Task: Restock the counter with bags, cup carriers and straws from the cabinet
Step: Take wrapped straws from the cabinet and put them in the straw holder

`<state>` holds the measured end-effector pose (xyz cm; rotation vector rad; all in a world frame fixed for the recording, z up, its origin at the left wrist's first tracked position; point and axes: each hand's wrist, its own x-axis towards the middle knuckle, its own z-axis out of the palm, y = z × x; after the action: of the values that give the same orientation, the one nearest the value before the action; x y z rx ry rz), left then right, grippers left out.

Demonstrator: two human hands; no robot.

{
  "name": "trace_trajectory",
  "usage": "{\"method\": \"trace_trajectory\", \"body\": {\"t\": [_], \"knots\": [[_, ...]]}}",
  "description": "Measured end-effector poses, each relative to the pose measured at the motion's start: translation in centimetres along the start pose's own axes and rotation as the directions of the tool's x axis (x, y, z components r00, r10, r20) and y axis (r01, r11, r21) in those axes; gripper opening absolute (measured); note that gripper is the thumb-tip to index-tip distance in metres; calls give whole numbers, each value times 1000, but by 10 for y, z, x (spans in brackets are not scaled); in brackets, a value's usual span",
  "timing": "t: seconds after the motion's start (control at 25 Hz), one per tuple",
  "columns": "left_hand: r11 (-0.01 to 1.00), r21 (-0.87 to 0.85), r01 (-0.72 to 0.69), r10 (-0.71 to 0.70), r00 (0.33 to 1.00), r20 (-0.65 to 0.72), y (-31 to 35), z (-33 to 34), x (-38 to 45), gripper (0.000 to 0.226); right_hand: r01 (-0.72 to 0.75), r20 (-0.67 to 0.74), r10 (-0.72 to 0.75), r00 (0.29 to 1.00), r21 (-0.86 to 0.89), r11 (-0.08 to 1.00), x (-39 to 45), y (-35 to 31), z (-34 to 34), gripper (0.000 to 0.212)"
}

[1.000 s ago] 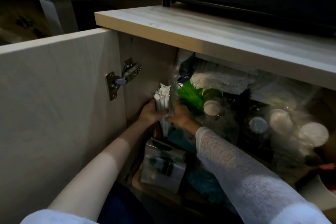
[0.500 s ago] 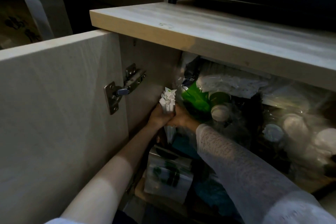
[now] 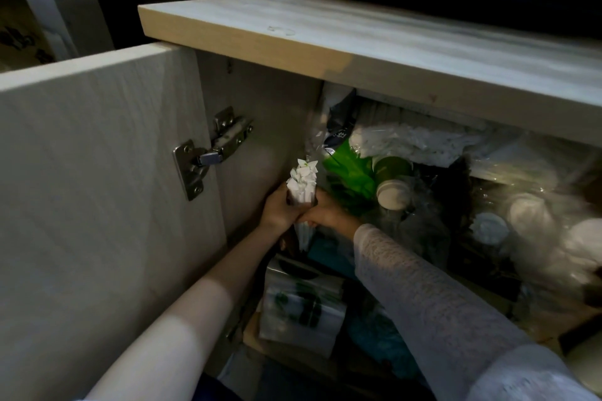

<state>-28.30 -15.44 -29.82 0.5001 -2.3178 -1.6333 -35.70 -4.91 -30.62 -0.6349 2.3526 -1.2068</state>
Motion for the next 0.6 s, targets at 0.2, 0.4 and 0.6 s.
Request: {"method": "trace_trajectory", "body": {"t": [0.2,0.4,0.6], "knots": [[998,35,-48,49,999,-5,2,-4,-11,49,-99,-43,102,994,55,994,-7,2,5,55],[990,102,-102,101,995,7,6,-4,-22,46,-85,-103,89,991,46,995,-19,4,7,45],[986,77,-149,149,989,4,14,-6,-30,42,-97,-171,113,979,103,990,-34,-9,4,42]]}}
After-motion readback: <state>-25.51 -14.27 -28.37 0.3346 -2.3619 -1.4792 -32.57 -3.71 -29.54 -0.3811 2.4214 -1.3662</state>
